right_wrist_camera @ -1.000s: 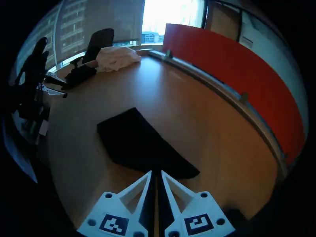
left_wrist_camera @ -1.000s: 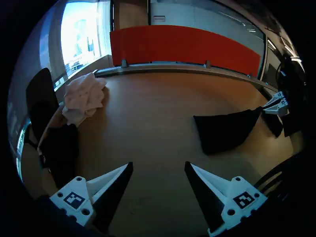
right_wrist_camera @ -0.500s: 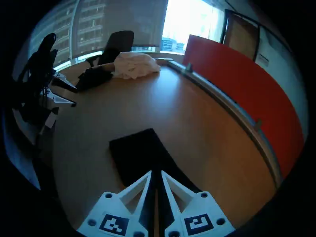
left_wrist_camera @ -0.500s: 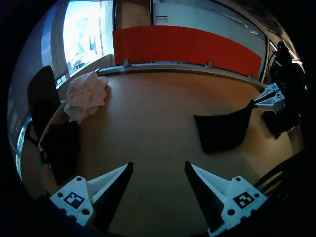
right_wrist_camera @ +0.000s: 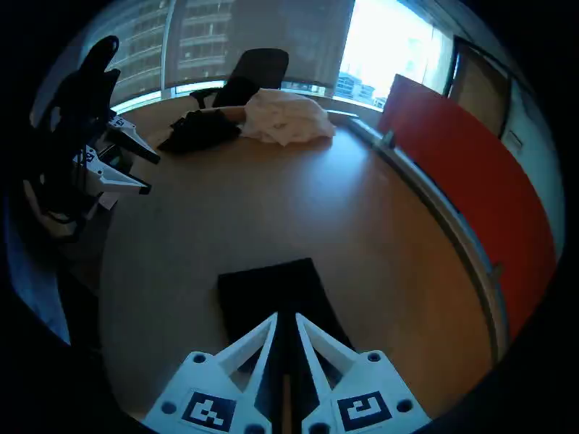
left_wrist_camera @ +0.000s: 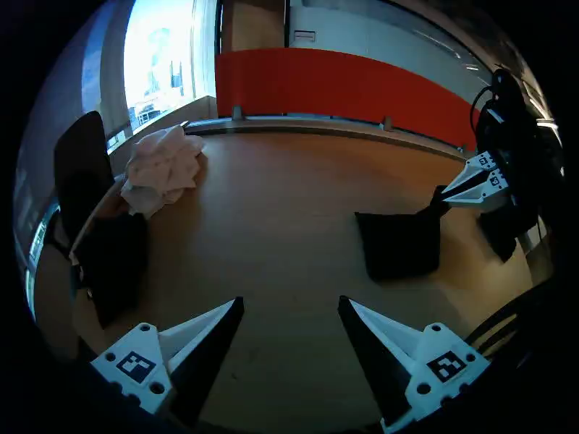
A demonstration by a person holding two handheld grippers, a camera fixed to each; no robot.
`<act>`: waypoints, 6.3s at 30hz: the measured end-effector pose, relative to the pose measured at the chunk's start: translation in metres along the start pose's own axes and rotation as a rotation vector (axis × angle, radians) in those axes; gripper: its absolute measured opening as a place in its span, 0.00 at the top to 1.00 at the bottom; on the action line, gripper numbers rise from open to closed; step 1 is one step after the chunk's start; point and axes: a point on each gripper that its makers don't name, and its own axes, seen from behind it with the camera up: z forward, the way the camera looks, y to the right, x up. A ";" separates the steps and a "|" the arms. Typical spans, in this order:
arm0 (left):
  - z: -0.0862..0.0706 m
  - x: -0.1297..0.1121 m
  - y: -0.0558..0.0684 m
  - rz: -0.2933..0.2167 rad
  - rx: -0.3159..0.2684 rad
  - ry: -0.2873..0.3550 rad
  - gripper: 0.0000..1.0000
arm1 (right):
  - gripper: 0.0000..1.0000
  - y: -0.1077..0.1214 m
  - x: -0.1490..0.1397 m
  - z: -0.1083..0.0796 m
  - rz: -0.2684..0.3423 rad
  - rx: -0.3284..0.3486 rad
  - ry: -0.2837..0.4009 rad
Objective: Fold towel
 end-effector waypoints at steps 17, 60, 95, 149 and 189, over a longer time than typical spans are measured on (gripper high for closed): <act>-0.010 -0.007 -0.009 -0.049 0.024 0.001 0.03 | 0.98 -0.040 -0.005 0.067 -0.062 0.138 -0.070; -0.012 -0.008 -0.013 -0.043 0.024 0.000 0.03 | 0.16 -0.042 -0.048 0.053 0.090 0.050 -0.097; -0.018 -0.008 -0.007 -0.031 -0.001 0.014 0.03 | 0.49 -0.061 -0.125 0.035 0.295 -0.076 -0.175; -0.017 0.024 -0.010 0.016 -0.046 0.095 0.03 | 0.98 0.044 0.019 -0.050 0.192 -0.271 0.011; -0.008 0.047 0.020 0.056 -0.101 0.097 0.03 | 0.98 0.167 -0.110 -0.216 0.360 -0.445 -0.104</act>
